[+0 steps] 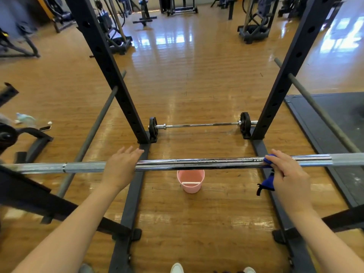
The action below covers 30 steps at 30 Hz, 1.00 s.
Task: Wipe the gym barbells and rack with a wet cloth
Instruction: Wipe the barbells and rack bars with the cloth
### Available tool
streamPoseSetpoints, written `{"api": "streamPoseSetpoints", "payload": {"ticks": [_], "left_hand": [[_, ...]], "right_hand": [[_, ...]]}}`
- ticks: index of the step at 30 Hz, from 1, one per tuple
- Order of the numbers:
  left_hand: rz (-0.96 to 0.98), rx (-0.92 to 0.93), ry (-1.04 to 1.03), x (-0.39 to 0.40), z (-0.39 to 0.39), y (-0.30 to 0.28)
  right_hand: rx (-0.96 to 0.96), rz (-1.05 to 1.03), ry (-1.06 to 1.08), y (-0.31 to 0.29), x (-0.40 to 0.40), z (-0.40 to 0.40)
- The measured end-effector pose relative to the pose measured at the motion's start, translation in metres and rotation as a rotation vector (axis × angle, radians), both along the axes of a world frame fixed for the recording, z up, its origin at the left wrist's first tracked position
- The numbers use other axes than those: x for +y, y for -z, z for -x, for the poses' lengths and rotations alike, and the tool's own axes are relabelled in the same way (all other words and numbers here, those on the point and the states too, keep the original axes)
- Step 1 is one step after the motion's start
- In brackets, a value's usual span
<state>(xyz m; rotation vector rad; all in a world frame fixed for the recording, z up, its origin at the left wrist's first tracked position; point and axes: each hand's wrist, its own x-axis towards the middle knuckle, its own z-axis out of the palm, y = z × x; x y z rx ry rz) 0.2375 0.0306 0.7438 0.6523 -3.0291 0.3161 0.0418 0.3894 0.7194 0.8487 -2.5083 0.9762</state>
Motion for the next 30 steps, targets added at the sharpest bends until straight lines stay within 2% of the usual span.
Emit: {"api": "streamPoseSetpoints", "payload": {"ticks": [5, 11, 14, 17, 20, 23, 26, 30], "left_hand": [[-0.184, -0.251, -0.07, -0.012, 0.01, -0.008], [-0.068, -0.206, -0.046, -0.002, 0.009, -0.01], [-0.077, -0.194, -0.047, -0.002, 0.008, -0.01], [-0.107, -0.153, -0.052, -0.002, 0.007, -0.009], [-0.112, -0.129, -0.056, 0.0, 0.006, -0.01], [-0.106, -0.136, -0.046, 0.002, 0.006, -0.012], [-0.113, -0.104, -0.039, 0.005, 0.007, -0.014], [-0.118, -0.079, -0.036, 0.008, 0.006, -0.016]], "right_hand": [[-0.019, 0.061, 0.036, -0.006, -0.016, 0.005], [0.07, -0.045, -0.086, 0.009, 0.004, -0.002], [0.1, -0.019, 0.001, 0.012, 0.027, 0.004], [0.068, 0.037, 0.084, 0.008, 0.012, 0.006], [0.064, 0.035, 0.003, 0.004, -0.012, -0.003], [0.105, -0.036, -0.061, 0.015, 0.001, -0.008], [0.161, 0.004, -0.022, 0.016, 0.016, -0.002], [0.155, 0.009, 0.083, 0.008, -0.006, 0.011]]}}
